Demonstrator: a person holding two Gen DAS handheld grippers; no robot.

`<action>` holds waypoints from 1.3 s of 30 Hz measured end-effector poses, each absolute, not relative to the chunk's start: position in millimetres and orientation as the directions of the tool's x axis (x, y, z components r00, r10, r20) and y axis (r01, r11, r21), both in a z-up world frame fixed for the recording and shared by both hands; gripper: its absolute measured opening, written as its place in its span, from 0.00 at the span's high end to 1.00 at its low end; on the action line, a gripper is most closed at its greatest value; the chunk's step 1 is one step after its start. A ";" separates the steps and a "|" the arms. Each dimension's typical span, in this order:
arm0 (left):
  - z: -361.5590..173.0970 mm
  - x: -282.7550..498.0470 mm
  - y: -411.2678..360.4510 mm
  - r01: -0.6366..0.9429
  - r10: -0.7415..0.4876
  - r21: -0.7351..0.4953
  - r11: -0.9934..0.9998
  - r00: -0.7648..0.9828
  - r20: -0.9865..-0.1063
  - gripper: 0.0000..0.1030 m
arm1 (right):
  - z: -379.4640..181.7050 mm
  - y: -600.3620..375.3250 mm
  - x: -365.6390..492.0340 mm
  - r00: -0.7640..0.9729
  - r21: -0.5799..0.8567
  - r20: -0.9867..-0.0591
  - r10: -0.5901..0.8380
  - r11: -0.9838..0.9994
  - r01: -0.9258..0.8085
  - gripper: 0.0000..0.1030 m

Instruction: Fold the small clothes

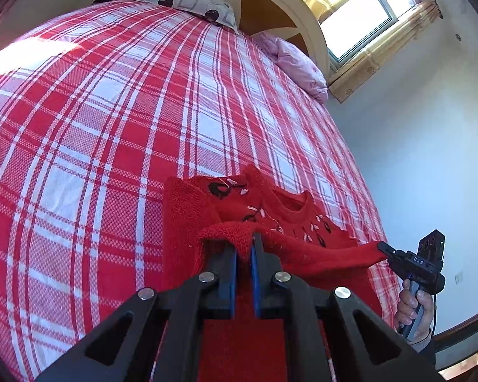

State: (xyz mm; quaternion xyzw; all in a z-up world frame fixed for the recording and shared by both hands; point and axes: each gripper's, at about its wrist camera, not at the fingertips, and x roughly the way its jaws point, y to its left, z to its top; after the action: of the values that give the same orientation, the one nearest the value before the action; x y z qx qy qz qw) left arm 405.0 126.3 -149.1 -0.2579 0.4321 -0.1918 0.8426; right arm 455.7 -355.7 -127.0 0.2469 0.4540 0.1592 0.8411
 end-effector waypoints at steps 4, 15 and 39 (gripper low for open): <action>-159.7 413.7 128.7 0.069 -0.555 -0.624 0.778 0.540 -0.633 0.92 | -136.4 -352.9 476.7 0.525 0.541 -0.704 0.477 0.840 -0.038 0.89; -159.4 429.7 145.4 -0.019 -0.556 -0.668 0.744 0.537 -0.635 0.67 | -144.5 -357.7 503.7 0.566 0.542 -0.689 0.454 0.840 -0.013 0.42; -153.0 369.3 123.2 0.085 -0.491 -0.552 0.830 0.580 -0.650 0.33 | -158.2 -255.8 491.7 0.396 0.462 -0.780 0.484 0.873 -0.157 0.39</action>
State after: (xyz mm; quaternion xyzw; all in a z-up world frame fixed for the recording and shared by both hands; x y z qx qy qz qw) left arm 369.3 123.2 -153.0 -0.2383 0.4263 -0.1683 0.8563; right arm 491.7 -255.7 -158.2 0.1591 0.5137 0.1955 0.8201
